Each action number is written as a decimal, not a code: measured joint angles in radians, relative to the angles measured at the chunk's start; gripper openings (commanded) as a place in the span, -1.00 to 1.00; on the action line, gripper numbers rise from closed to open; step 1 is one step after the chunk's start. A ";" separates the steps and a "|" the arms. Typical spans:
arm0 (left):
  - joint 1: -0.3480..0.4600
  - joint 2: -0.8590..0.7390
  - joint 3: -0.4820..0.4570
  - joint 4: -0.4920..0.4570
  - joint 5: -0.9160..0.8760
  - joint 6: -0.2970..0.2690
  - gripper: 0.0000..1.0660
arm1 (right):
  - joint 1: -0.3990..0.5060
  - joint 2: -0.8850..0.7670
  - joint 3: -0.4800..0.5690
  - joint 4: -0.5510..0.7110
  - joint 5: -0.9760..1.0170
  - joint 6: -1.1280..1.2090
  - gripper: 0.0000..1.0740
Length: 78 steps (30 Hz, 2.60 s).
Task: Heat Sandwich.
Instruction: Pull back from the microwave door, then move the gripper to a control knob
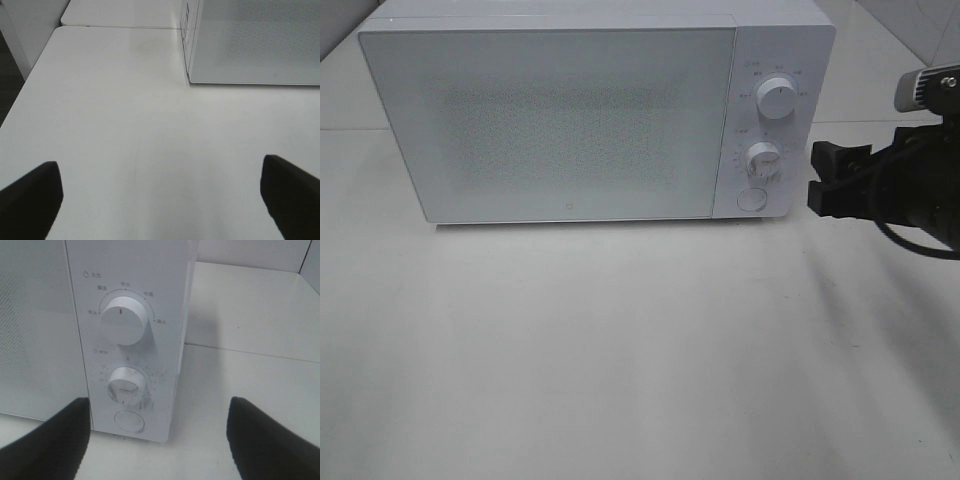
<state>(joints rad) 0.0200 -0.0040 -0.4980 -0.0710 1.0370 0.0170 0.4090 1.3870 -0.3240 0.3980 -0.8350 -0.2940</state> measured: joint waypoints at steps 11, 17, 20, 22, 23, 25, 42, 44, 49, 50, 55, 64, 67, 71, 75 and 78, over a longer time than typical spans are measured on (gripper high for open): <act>0.000 0.000 0.000 0.000 0.000 0.000 0.90 | 0.233 0.166 -0.002 0.306 -0.264 -0.019 0.38; 0.000 0.000 0.000 0.000 0.000 0.000 0.90 | 0.301 0.223 -0.002 0.381 -0.334 -0.021 0.38; 0.000 0.000 0.000 0.000 0.000 0.000 0.90 | 0.324 0.251 -0.002 0.398 -0.343 -0.020 0.38; 0.000 0.000 0.000 0.000 0.000 0.000 0.90 | 0.324 0.252 -0.002 0.399 -0.341 -0.016 0.38; 0.000 0.000 0.000 0.000 0.000 0.000 0.90 | 0.324 0.252 -0.002 0.399 -0.341 -0.016 0.38; 0.000 0.000 0.000 0.000 0.000 0.000 0.90 | 0.324 0.252 -0.002 0.402 -0.342 -0.015 0.38; 0.000 0.000 0.000 0.000 0.000 0.000 0.90 | 0.324 0.294 -0.004 0.403 -0.342 -0.015 0.38; 0.000 0.000 0.000 0.000 0.000 0.000 0.90 | 0.324 0.309 -0.007 0.404 -0.342 -0.015 0.38; 0.000 0.000 0.000 0.000 0.000 0.000 0.90 | 0.321 0.374 -0.054 0.403 -0.340 0.006 0.38; 0.000 0.000 0.000 0.000 0.000 0.000 0.90 | 0.316 0.387 -0.066 0.398 -0.340 0.011 0.38; 0.000 0.000 0.000 0.000 0.000 0.000 0.90 | 0.264 0.439 -0.130 0.334 -0.327 0.029 0.38; 0.000 0.000 0.000 0.000 0.000 0.000 0.90 | 0.187 0.506 -0.217 0.242 -0.296 0.030 0.38; 0.000 0.000 0.000 0.000 0.000 0.000 0.90 | 0.160 0.524 -0.242 0.220 -0.284 0.030 0.38; 0.000 0.000 0.000 0.000 0.000 0.000 0.90 | 0.118 0.547 -0.286 0.191 -0.275 0.038 0.38; 0.000 0.000 0.000 0.000 0.000 0.000 0.90 | 0.089 0.572 -0.319 0.160 -0.258 0.057 0.38; 0.000 0.000 0.000 0.000 0.000 0.000 0.90 | 0.084 0.588 -0.336 0.155 -0.254 0.061 0.38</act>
<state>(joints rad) 0.0200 -0.0040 -0.4980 -0.0710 1.0370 0.0170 0.4930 1.9750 -0.6600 0.5530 -1.0890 -0.2330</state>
